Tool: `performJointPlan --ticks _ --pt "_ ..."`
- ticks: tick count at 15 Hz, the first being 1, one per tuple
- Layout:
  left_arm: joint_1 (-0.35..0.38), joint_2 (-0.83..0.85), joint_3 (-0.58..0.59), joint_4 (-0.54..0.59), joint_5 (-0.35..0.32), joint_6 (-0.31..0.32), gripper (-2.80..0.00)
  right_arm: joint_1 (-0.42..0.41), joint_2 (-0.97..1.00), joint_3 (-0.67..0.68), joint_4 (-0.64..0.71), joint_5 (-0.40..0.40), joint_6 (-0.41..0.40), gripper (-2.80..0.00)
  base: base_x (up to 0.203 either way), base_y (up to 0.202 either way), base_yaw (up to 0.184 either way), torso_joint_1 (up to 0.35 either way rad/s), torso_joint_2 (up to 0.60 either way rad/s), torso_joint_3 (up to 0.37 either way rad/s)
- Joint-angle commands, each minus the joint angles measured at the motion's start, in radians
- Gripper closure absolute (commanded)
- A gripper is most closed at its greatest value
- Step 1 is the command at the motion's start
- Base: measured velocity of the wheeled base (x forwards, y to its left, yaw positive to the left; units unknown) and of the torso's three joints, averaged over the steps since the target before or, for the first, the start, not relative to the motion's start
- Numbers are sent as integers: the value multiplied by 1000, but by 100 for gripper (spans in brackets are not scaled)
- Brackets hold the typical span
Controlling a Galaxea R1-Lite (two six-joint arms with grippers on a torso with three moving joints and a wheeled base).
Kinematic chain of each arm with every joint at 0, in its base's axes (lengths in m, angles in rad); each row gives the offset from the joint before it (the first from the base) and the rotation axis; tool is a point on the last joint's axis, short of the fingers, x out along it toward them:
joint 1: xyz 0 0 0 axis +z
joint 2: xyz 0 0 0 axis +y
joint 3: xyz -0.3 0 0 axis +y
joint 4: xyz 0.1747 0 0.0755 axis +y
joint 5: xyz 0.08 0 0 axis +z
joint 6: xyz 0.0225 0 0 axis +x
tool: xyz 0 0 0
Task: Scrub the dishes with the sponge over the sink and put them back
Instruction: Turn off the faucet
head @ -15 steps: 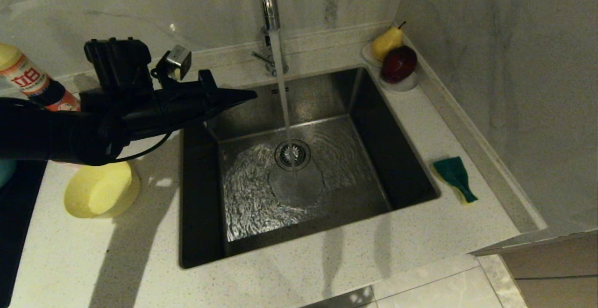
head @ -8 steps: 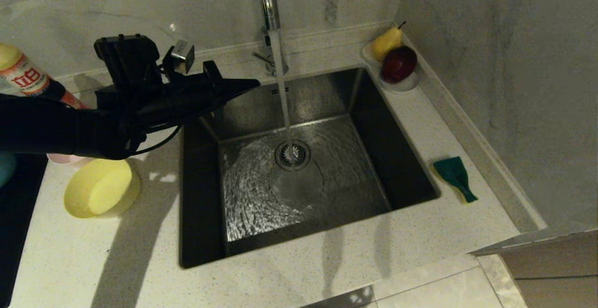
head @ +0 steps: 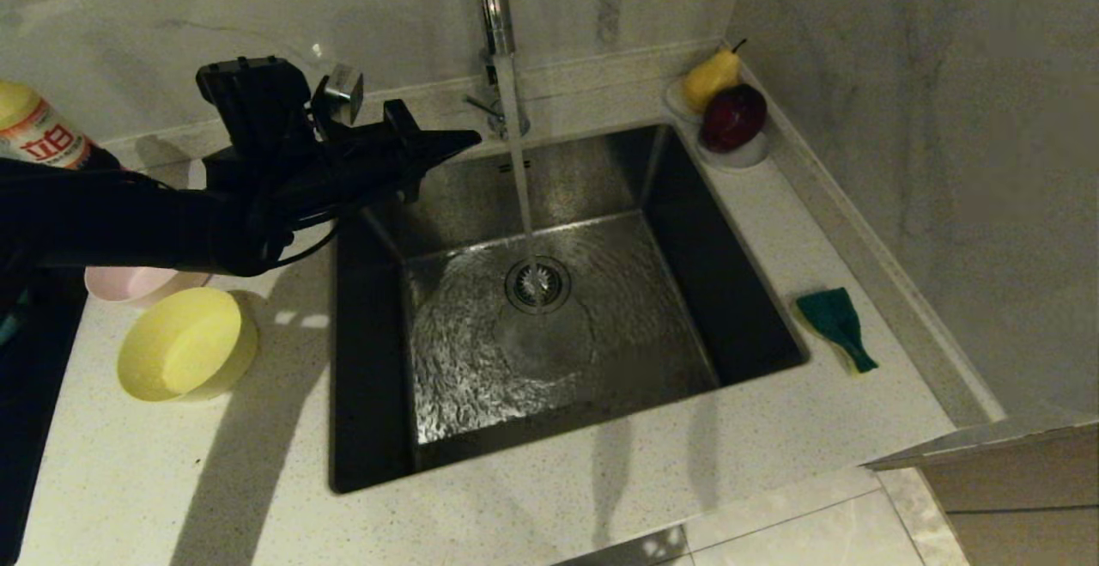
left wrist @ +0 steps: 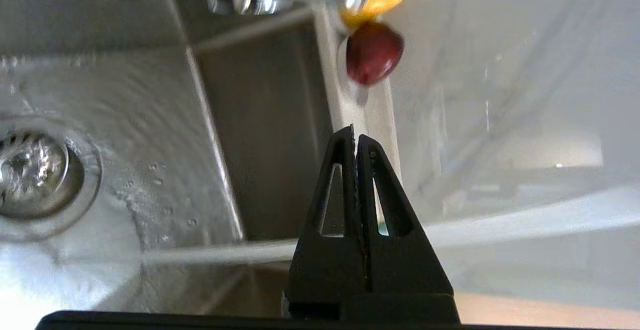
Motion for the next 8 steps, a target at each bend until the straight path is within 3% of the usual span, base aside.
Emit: performJointPlan --ticks 1,8 --pt "1 29 -60 -4 0 -27 0 0 1 0 0 1 -1 0 0 0 0 0 0 0" --pt "7 108 -163 -4 8 -64 0 0 1 0 0 1 -1 0 0 0 0 0 0 0"
